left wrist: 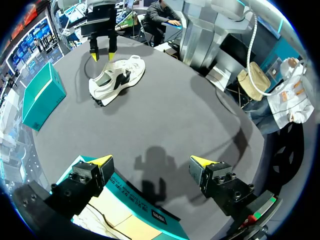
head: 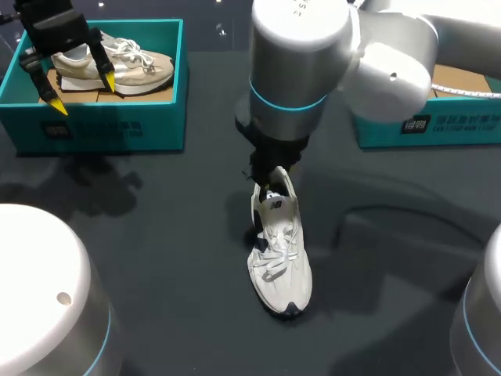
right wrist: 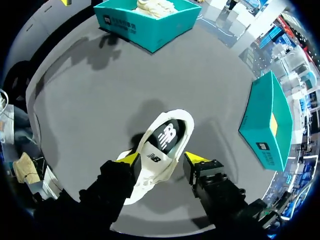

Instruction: Take the shoe out of the shoebox, open the shoe tongue, remove and reinsert the insole, then place the shoe into the shoebox

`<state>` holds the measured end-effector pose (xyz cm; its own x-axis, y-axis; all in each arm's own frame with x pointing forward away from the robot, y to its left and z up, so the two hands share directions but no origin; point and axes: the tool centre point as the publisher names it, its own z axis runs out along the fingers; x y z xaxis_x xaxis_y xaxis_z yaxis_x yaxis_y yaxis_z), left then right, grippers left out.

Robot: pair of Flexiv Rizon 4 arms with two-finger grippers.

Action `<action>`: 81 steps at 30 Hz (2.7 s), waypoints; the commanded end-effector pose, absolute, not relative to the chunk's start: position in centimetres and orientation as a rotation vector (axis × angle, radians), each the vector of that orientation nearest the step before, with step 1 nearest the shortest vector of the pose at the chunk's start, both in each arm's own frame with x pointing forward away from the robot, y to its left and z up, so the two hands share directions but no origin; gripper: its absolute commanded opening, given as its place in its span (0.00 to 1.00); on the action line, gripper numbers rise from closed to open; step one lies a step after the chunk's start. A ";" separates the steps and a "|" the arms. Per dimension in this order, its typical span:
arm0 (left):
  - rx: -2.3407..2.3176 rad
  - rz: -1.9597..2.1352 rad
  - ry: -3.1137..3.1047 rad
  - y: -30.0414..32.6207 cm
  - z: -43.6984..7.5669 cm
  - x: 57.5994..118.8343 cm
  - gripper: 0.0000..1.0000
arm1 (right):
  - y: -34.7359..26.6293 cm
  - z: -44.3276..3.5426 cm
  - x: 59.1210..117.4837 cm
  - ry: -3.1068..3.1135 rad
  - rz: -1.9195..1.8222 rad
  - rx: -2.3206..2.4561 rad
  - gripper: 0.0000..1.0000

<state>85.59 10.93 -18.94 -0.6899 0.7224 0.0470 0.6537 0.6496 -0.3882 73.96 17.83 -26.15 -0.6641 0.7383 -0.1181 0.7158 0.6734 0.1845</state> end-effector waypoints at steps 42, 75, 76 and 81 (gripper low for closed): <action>-1.129 0.509 -2.671 11.0 -18.9 85.6 1.00 | 19.3 -31.4 81.2 2.973 0.073 -0.052 1.00; -1.129 0.509 -2.671 11.0 -18.9 85.6 1.00 | 17.5 -38.0 83.9 3.052 0.087 -0.062 0.62; -1.129 0.509 -2.671 11.0 -18.9 85.6 1.00 | 17.4 -38.1 83.8 3.054 0.088 -0.061 0.62; -1.129 0.509 -2.671 11.0 -18.9 85.6 1.00 | 17.2 -38.6 83.6 3.067 0.089 -0.051 0.47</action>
